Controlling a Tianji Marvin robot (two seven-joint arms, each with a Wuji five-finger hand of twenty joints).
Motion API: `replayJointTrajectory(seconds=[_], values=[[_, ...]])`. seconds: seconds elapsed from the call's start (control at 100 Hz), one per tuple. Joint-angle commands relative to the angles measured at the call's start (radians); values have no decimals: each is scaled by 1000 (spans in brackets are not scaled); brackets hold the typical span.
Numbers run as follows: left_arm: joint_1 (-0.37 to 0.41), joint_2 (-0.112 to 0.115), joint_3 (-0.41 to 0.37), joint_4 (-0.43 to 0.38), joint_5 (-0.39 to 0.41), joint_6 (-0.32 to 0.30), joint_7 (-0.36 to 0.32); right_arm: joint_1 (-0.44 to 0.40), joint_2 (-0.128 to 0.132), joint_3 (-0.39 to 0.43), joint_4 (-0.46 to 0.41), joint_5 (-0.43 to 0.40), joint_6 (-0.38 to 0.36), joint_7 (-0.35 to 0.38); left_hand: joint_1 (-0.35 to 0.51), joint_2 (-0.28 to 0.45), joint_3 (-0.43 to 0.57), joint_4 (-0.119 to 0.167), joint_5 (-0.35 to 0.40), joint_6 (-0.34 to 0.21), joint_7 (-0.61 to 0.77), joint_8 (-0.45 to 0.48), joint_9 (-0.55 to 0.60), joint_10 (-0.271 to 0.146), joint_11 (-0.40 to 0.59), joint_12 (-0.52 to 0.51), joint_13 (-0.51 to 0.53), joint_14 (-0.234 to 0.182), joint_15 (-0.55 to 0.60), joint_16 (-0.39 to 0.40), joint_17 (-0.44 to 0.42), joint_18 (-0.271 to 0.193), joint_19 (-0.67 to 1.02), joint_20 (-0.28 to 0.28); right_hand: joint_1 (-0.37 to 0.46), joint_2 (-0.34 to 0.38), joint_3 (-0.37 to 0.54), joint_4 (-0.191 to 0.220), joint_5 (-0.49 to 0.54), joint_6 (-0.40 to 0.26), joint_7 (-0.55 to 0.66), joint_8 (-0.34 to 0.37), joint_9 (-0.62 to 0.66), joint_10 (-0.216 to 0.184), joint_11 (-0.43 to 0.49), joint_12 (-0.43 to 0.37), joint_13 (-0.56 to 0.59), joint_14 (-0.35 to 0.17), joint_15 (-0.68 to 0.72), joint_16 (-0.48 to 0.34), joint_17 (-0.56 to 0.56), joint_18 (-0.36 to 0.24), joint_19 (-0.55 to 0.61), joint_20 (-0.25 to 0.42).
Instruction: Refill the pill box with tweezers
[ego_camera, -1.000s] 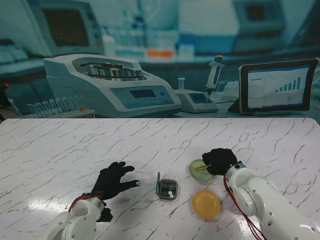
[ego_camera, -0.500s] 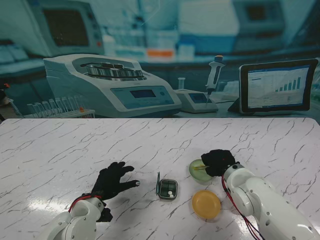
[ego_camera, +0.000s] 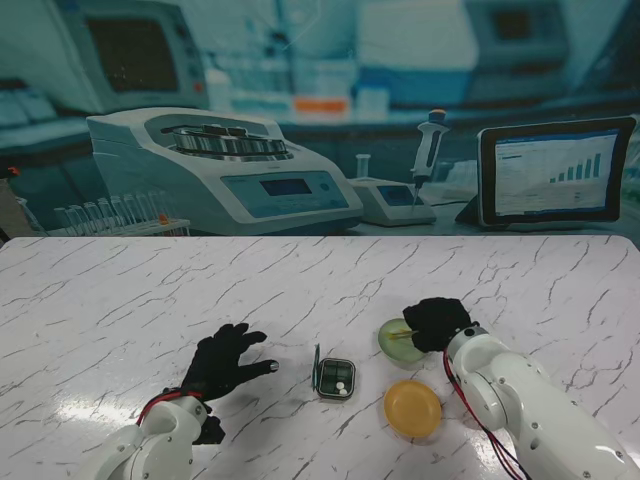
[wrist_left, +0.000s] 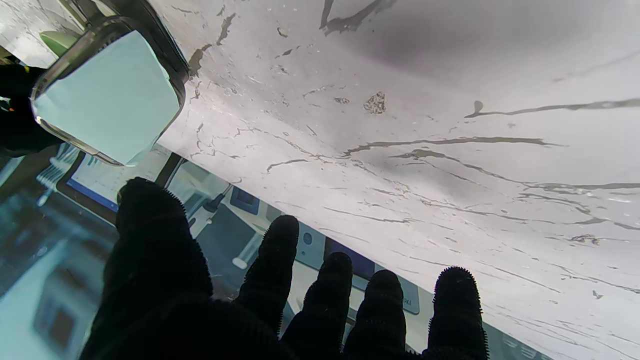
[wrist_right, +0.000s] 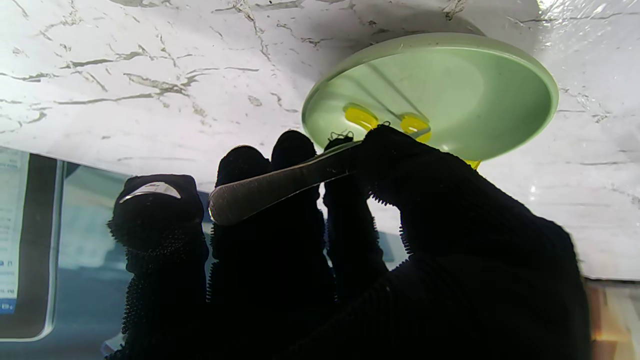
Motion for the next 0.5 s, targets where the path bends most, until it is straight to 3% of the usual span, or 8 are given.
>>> replayJointTrajectory(seconds=[0.0, 0.49], values=[[7, -7, 3, 4, -4, -28, -7, -2, -2, -7, 2, -2, -2, -2, -9, 35, 11, 34, -8, -23, 2, -11, -17, 1, -9, -7, -29, -13, -13, 4, -8, 7, -19, 17, 16, 4, 87, 92, 39, -104, 56, 50, -13, 22, 41, 26, -9, -71, 40, 21, 6, -568, 20, 22], [7, -10, 4, 11, -5, -32, 11, -1, -1, -14, 5, -14, 5, -6, -3, 36, 11, 33, -2, -4, 4, -12, -15, -3, -7, -5, -28, -17, -9, 5, -7, 4, -12, 16, -18, -41, 164, 202, 84, -174, 76, 71, 22, 3, 47, 26, 24, -83, 44, 20, 40, -583, 25, 30]])
